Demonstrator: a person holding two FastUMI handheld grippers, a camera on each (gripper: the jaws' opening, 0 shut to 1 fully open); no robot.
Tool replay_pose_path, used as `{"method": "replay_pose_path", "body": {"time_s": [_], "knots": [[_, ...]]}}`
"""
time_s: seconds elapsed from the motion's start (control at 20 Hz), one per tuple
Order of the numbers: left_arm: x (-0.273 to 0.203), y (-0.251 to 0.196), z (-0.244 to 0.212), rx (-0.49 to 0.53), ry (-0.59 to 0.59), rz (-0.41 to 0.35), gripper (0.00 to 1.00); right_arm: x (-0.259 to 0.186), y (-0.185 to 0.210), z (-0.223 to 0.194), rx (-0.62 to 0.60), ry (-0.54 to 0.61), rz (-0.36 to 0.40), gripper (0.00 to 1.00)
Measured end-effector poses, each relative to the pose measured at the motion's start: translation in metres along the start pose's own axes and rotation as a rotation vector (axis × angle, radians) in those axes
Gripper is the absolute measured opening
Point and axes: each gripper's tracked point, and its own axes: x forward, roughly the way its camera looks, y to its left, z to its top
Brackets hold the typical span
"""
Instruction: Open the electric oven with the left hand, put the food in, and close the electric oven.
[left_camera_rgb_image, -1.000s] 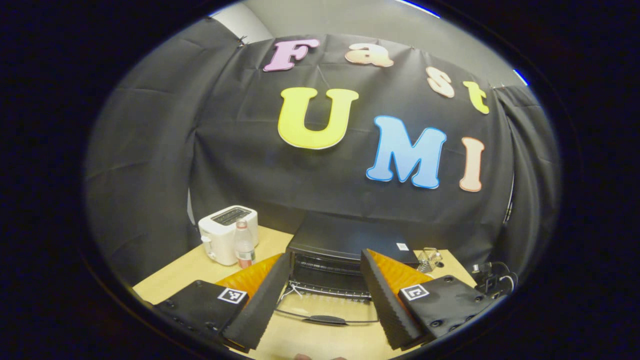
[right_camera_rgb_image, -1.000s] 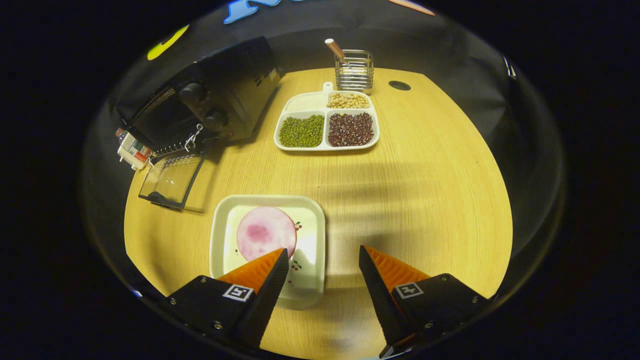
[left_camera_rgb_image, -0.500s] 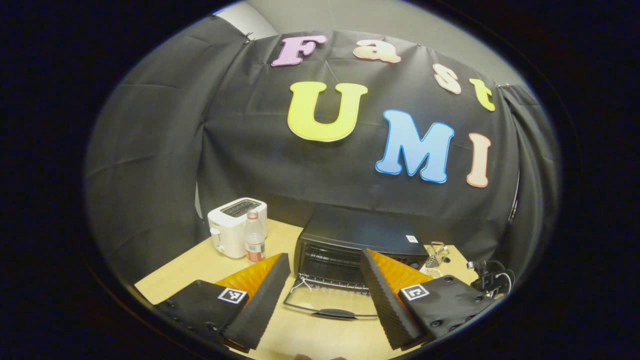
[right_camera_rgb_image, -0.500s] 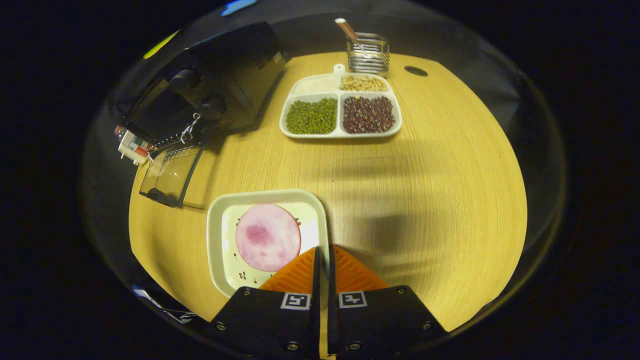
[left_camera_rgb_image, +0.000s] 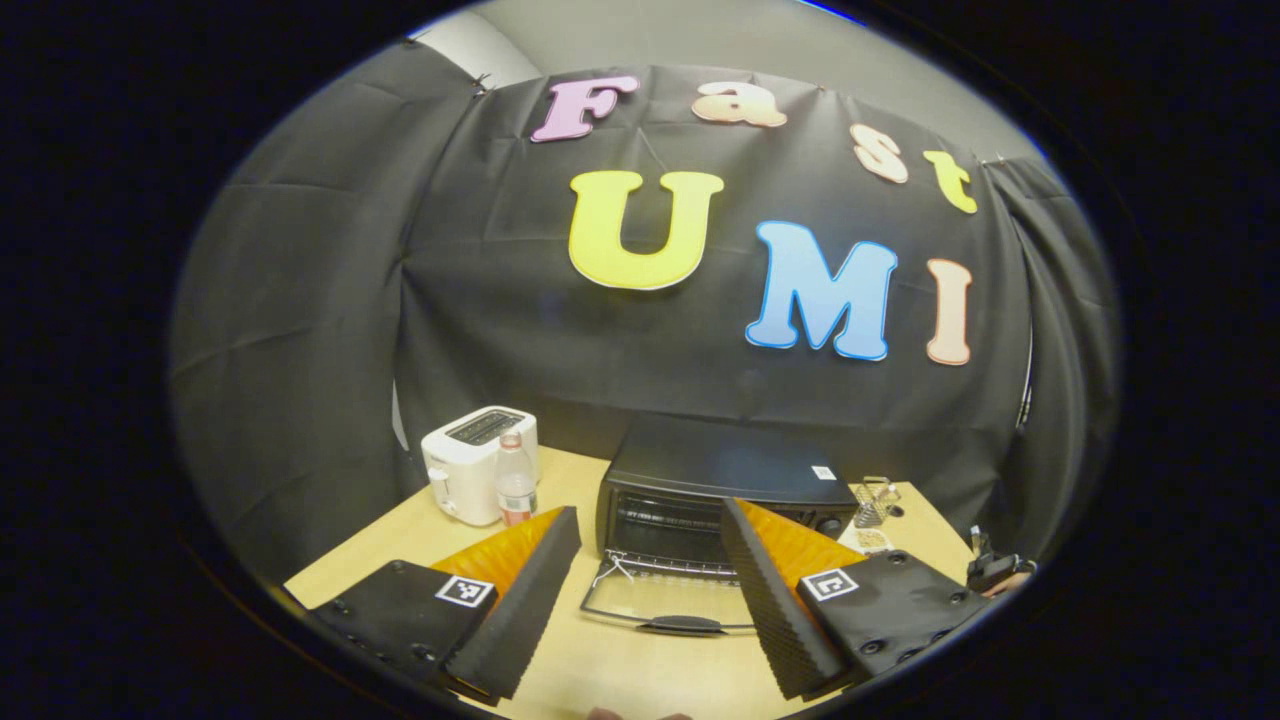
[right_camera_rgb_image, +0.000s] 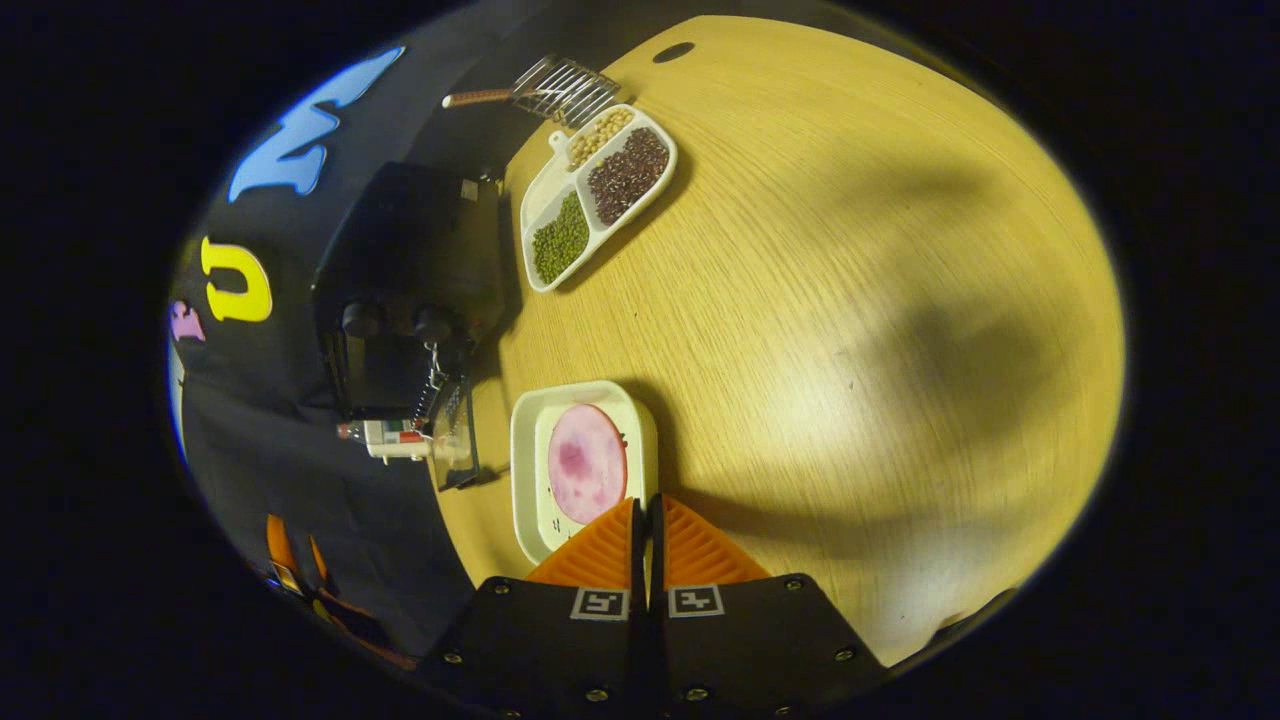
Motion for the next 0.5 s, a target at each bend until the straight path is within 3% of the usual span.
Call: {"method": "replay_pose_path", "body": {"time_s": [0.25, 0.5], "knots": [[0.001, -0.002, 0.004, 0.001, -0.007, -0.013, 1.00, -0.026, 0.023, -0.011, 0.127, -0.062, 0.128, 0.00], [0.004, 0.002, 0.015, 0.010, -0.032, -0.032, 1.00, -0.041, 0.073, -0.030, 0.208, -0.132, 0.210, 0.00]]}}
